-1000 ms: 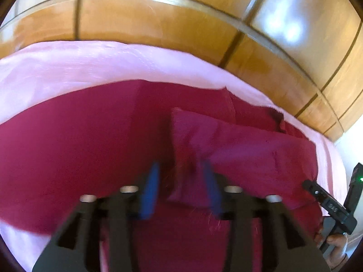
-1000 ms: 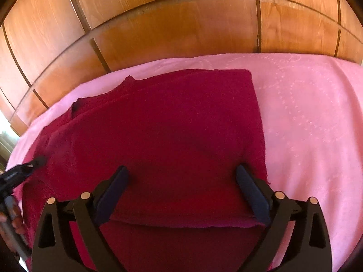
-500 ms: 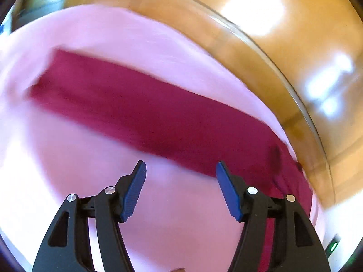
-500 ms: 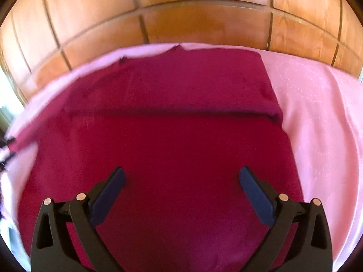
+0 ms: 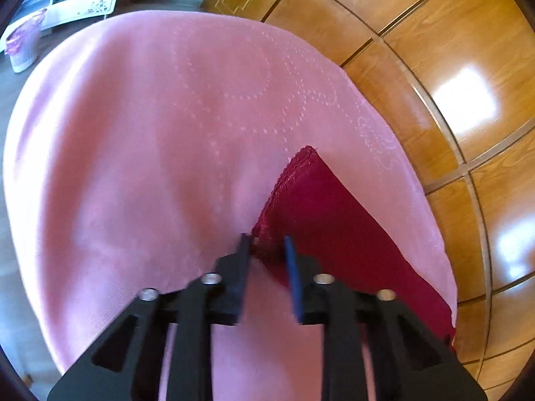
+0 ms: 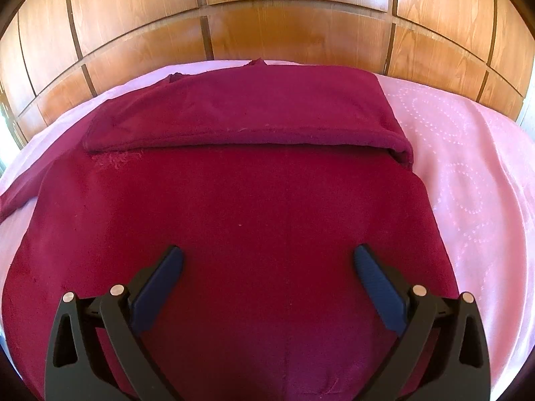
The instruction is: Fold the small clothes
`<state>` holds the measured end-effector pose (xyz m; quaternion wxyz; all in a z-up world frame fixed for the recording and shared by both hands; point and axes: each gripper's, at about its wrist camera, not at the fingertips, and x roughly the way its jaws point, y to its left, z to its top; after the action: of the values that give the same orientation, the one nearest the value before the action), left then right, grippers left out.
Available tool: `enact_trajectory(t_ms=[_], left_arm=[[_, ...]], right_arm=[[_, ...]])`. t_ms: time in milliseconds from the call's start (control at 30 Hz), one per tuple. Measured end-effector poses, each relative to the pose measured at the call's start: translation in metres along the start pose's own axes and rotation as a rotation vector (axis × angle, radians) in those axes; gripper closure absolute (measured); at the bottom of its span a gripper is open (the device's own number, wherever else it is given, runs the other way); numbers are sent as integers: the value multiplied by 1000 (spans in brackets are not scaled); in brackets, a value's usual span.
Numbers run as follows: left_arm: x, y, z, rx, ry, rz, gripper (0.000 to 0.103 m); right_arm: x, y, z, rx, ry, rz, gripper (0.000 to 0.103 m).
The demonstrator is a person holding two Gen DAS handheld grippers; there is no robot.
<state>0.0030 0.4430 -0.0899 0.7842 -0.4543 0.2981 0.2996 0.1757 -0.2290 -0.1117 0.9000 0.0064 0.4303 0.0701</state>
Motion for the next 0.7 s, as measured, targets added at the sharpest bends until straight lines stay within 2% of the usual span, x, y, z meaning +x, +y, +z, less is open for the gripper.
enact_trajectory(t_ms=[67,133,233,333,433,500,700], left_arm=[[1,-5,2,30,-8,1,95],[-3,-25,-1,70,-23,-42,96],[-25,-66,-15,163,-46,-168,96],[-48,-119,-45,284,-38,-300,96],[-62,-176,-92,432,1,-412,96],[-62,-216,-137,552,54,-468,96],[-31,-279,-244,781,214,-475,96]], right_arm=[[0,1,0,-1,-1,-1,2],[0,1,0,-1,-3,-1,2],[0,0,-2,0,-6,-1,2],[-1,0,-2,1,-6,1,2],[-1,1,-3,2,-7,3,2],[-2,1,-3,5,-9,7,2],[-3,-1,-3,14,-14,20,2]])
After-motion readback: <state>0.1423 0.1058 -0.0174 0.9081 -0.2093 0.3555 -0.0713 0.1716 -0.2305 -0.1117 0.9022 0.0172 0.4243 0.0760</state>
